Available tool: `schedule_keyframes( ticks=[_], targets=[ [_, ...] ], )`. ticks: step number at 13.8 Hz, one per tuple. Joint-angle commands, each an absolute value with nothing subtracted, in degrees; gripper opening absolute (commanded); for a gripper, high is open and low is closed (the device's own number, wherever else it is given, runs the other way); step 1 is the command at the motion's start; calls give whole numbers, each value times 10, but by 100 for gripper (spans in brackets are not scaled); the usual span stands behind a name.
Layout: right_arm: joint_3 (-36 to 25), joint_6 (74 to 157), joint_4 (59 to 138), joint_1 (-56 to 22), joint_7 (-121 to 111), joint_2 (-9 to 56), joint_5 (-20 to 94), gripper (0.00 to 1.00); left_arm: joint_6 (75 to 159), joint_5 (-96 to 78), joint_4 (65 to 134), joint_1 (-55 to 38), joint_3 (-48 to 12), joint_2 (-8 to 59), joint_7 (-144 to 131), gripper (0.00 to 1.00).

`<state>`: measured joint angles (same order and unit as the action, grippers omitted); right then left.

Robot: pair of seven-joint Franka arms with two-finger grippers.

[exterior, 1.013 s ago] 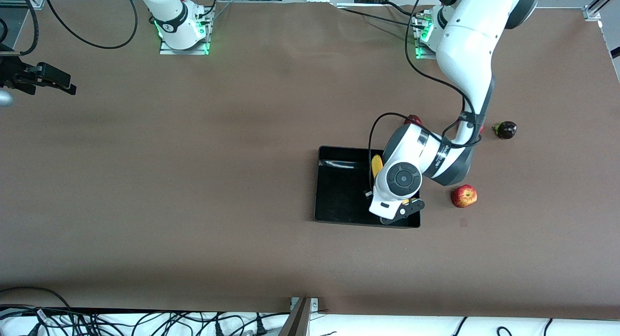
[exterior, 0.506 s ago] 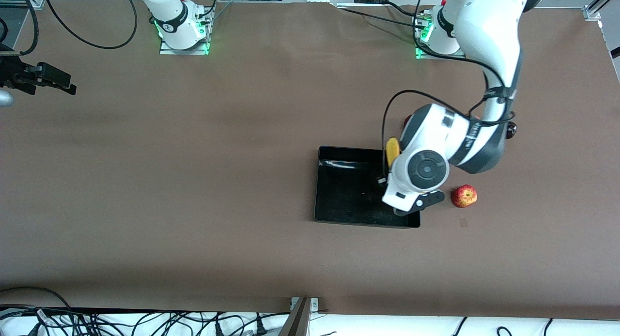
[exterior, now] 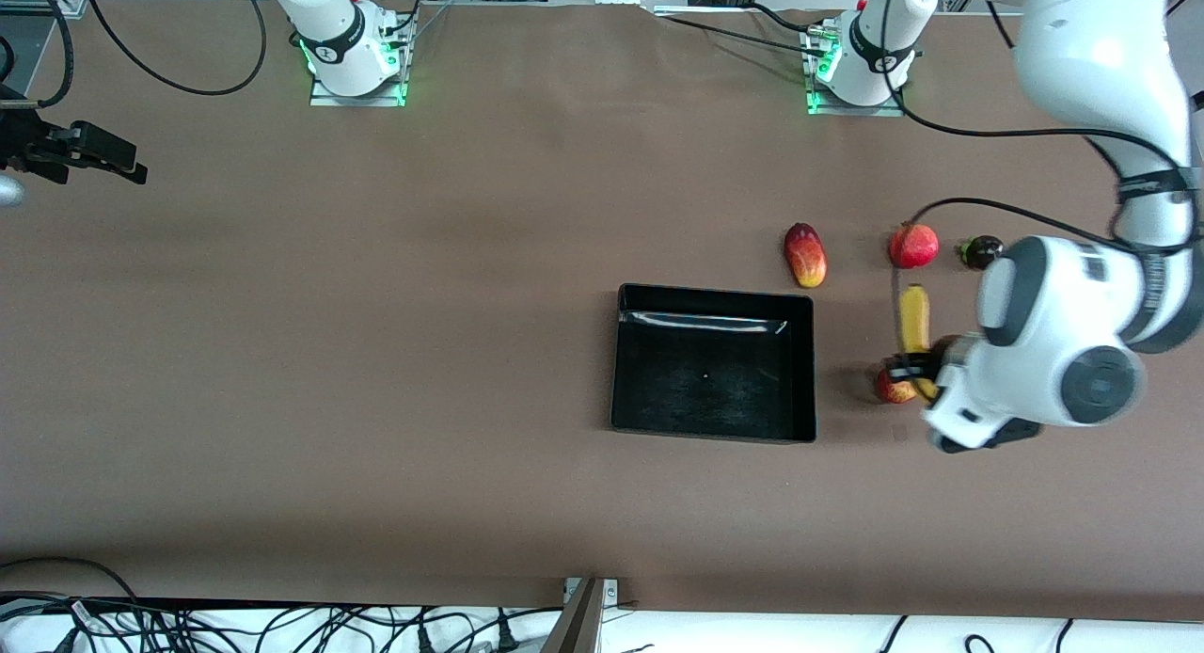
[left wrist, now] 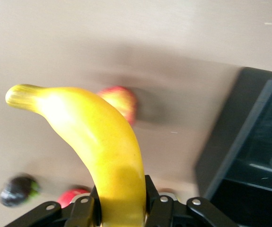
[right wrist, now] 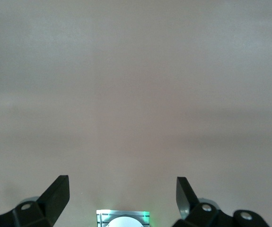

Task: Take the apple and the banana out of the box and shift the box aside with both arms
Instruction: 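Lift the banana out of the tray and carry it beside the apple, then lower the banana onto the table and open the left gripper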

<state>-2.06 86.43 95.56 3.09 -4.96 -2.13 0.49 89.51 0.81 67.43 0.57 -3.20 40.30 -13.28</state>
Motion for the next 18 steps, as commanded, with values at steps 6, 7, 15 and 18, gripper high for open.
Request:
schedule_keyframes(
  ticks=[6, 7, 15, 18],
  targets=[
    [-20, 857, 949, 35, -54, -20, 17, 100, 1064, 57, 790, 78, -51, 421, 7, 0],
    [-20, 857, 948, 36, -54, -20, 17, 100, 1089, 68, 809, 83, -52, 421, 11, 0],
    [-20, 857, 948, 36, -55, -20, 17, 100, 1177, 152, 872, 178, -114, 433, 60, 0],
    [-20, 857, 948, 36, -55, -20, 17, 100, 1200, 167, 882, 179, -114, 447, 58, 0]
  ],
)
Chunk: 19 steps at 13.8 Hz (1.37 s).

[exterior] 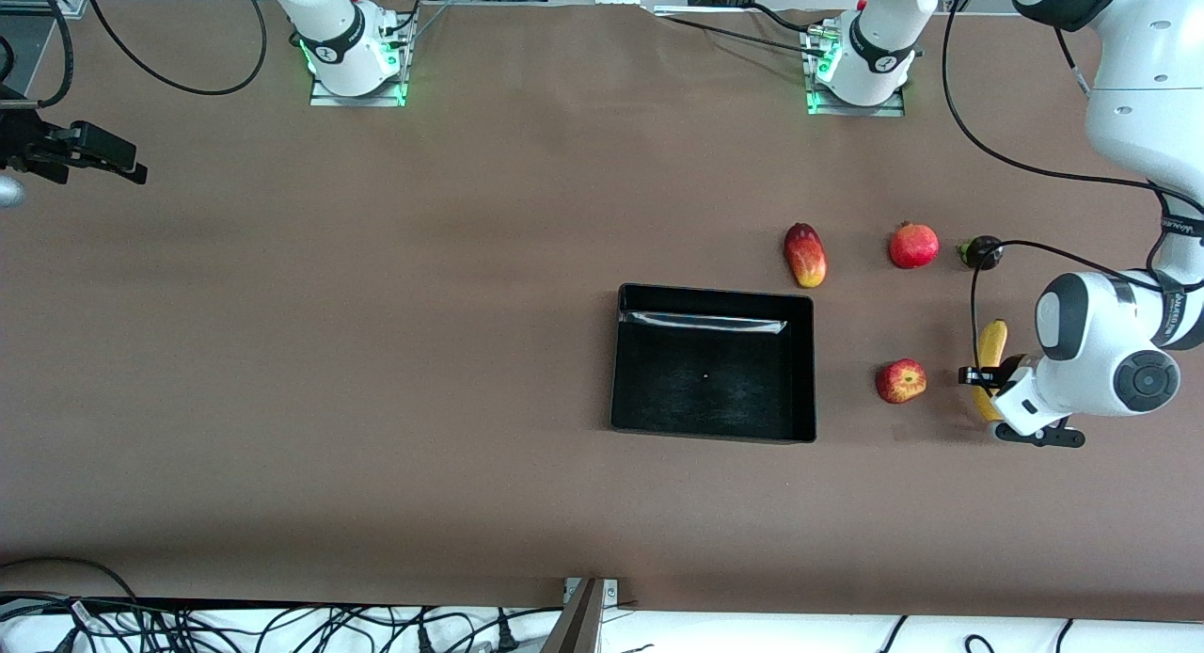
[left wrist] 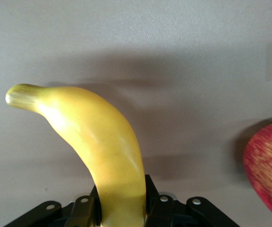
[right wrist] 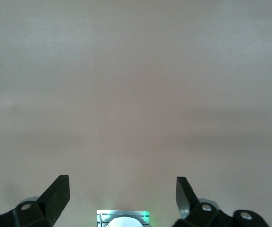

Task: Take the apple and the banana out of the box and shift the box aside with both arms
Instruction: 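Lower the banana onto the table and open the left gripper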

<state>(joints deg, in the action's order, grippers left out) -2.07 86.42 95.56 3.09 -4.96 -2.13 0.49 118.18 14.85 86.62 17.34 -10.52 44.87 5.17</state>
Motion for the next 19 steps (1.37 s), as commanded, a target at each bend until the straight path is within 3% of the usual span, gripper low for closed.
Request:
schedule_keyframes(
  ticks=[1, 6, 7, 8, 12, 19],
  targets=[
    [-20, 857, 948, 36, -55, -20, 17, 100, 1215, 167, 889, 183, -115, 446, 58, 0],
    [-20, 857, 948, 36, -55, -20, 17, 100, 1224, 179, 893, 184, -115, 453, 54, 2],
    [-20, 857, 948, 36, -55, -20, 17, 100, 1224, 180, 891, 182, -114, 454, 54, 64],
    [-20, 857, 948, 36, -55, -20, 17, 100, 1225, 180, 891, 183, -114, 454, 52, 100],
    [-21, 857, 948, 36, -55, -20, 17, 100, 1219, 179, 888, 178, -115, 444, 28, 100],
    [-21, 857, 948, 36, -55, -20, 17, 100, 1178, 131, 921, 137, -110, 325, 18, 100]
  ],
)
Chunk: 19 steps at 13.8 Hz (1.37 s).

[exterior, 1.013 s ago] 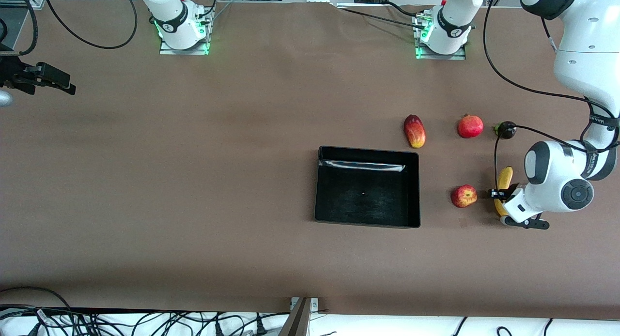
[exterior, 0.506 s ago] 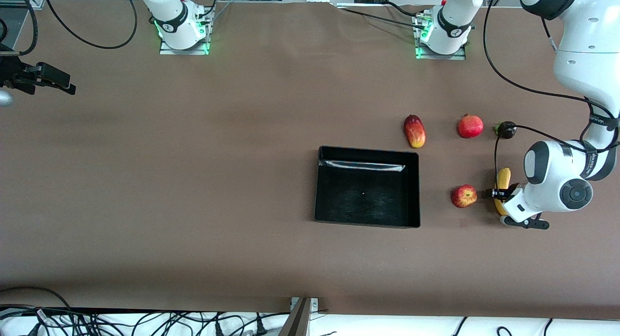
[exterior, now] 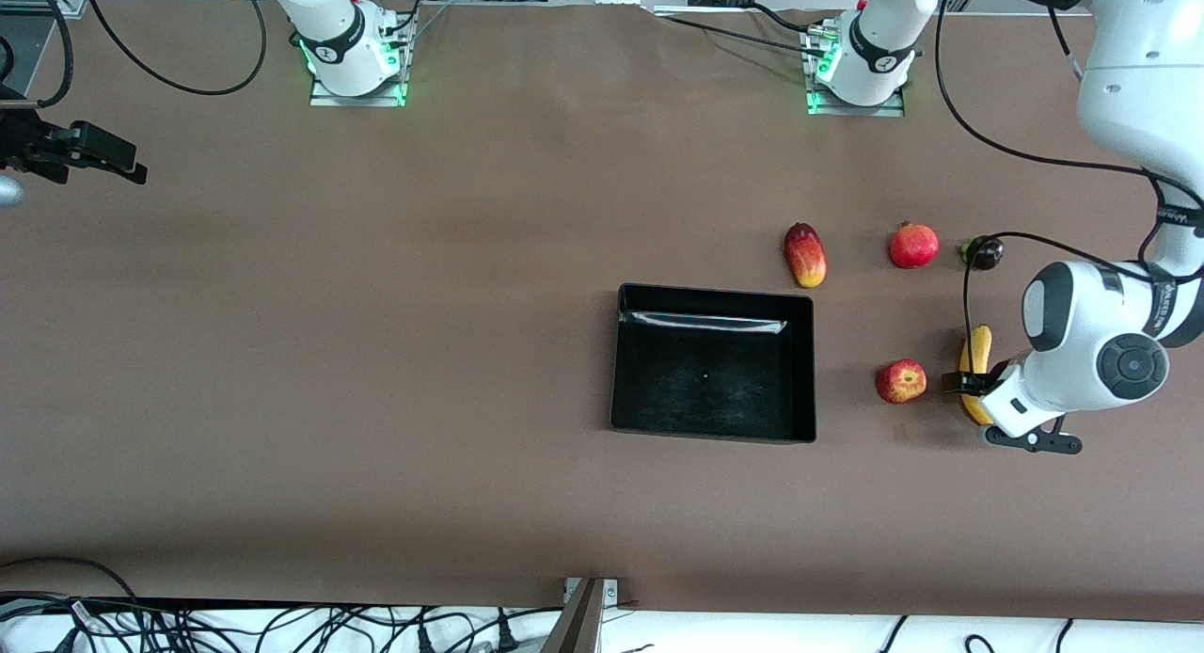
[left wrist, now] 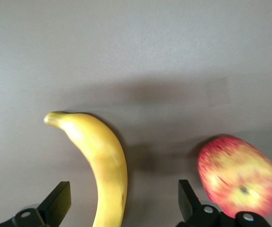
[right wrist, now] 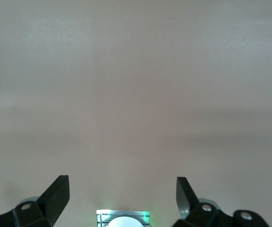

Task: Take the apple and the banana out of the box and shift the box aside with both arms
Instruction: 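Lower the banana onto the table and open the left gripper, then raise the left gripper away while the right gripper reaches the tray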

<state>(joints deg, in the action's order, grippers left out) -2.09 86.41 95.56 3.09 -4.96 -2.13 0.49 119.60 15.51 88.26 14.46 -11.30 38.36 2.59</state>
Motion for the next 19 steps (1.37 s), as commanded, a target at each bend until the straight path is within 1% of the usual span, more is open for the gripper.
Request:
schedule_keyframes(
  ticks=[1, 4, 6, 9, 12, 15, 17, 19],
  targets=[
    [-21, 856, 949, 36, -55, -20, 17, 100, 1176, 113, 938, 124, -110, 296, 16, 100],
    [-22, 857, 948, 38, -55, -19, 17, 100, 1167, 53, 975, 94, -110, 216, -42, 100],
    [-20, 858, 948, 37, -55, -19, 17, 100, 1132, 34, 972, 68, -105, 184, -67, 100],
    [-19, 858, 948, 36, -55, -20, 17, 100, 1080, -11, 975, 23, -56, 130, -85, 100],
    [-18, 857, 948, 36, -55, -20, 18, 100, 1033, -24, 977, -25, -21, 85, -88, 100],
    [-18, 857, 947, 36, -50, -20, 14, 100, 1024, -31, 1013, -65, 18, 35, -94, 100],
    [-14, 837, 949, 33, -49, -20, 14, 100, 1020, -31, 1017, -88, 53, 12, -90, 100],
    [-9, 809, 947, 12, -56, 19, 17, 100, 1005, -29, 1017, -91, 61, -1, -75, 100]
  ],
)
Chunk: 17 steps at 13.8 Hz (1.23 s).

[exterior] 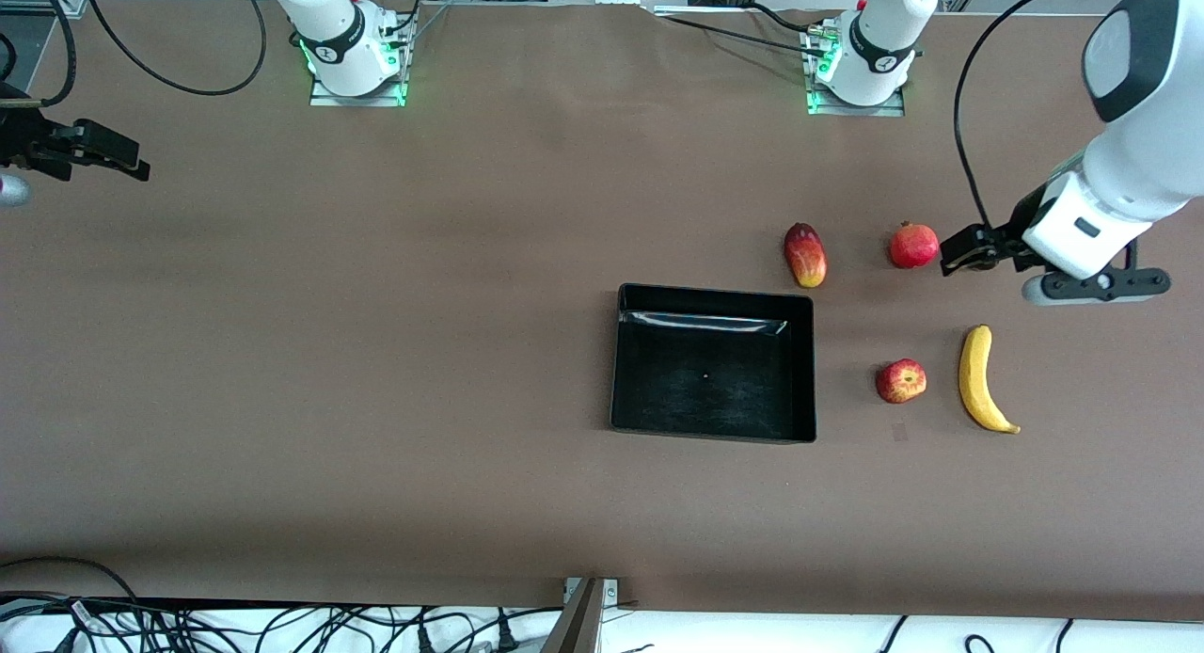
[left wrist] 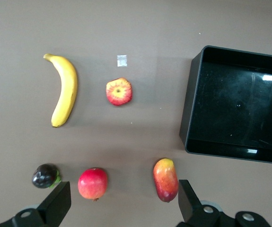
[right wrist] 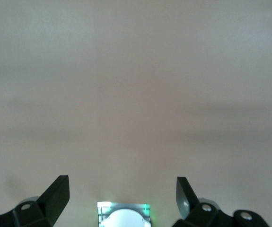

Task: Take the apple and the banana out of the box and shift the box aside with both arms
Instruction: 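Raise the left gripper away while the right gripper reaches the tray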

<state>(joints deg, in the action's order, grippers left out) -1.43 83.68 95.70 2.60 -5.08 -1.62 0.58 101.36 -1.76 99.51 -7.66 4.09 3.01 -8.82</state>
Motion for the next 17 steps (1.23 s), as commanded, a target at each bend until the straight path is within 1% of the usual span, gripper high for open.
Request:
schedule_keyframes(
  ticks=[1, 3, 4, 5, 6, 8, 10, 11, 13, 14, 15, 17],
  targets=[
    [-6, 792, 947, 9, -51, 19, 18, 100, 999, -28, 1018, -94, 69, -5, -67, 100],
    [-6, 792, 950, -35, -47, 22, 17, 100, 991, -27, 1020, -98, 75, -17, -54, 100],
    [-5, 802, 954, -55, -45, 39, 21, 100, 991, -26, 1024, -98, 80, -23, -44, 100],
    [-1, 833, 948, -82, -36, 71, 41, 100, 991, -25, 1033, -99, 85, -32, -35, 100],
    [1, 878, 948, -111, -1, 83, 61, 100, 991, -24, 1044, -100, 85, -40, -30, 100],
    [2, 938, 947, -147, 97, 111, 83, 100, 991, -24, 1047, -100, 90, -43, -27, 100],
    [2, 1001, 947, -199, 164, 145, 87, 100, 992, -23, 1049, -90, 90, -42, -27, 100],
    [1, 1050, 947, -236, 216, 162, 87, 100, 991, -22, 1048, -85, 90, -42, -26, 100],
    [2, 1146, 940, -285, 312, 205, 87, 100, 992, -22, 1048, -72, 84, -43, -19, 100],
    [1, 1179, 936, -310, 336, 228, 87, 100, 991, -22, 1048, -63, 78, -45, -15, 100],
    [1, 1206, 921, -338, 360, 252, 85, 100, 992, -22, 1049, -54, 71, -46, -11, 100],
    [1, 1244, 870, -356, 429, 304, 86, 100, 993, -22, 1049, -42, 62, -46, -11, 100]
  ],
)
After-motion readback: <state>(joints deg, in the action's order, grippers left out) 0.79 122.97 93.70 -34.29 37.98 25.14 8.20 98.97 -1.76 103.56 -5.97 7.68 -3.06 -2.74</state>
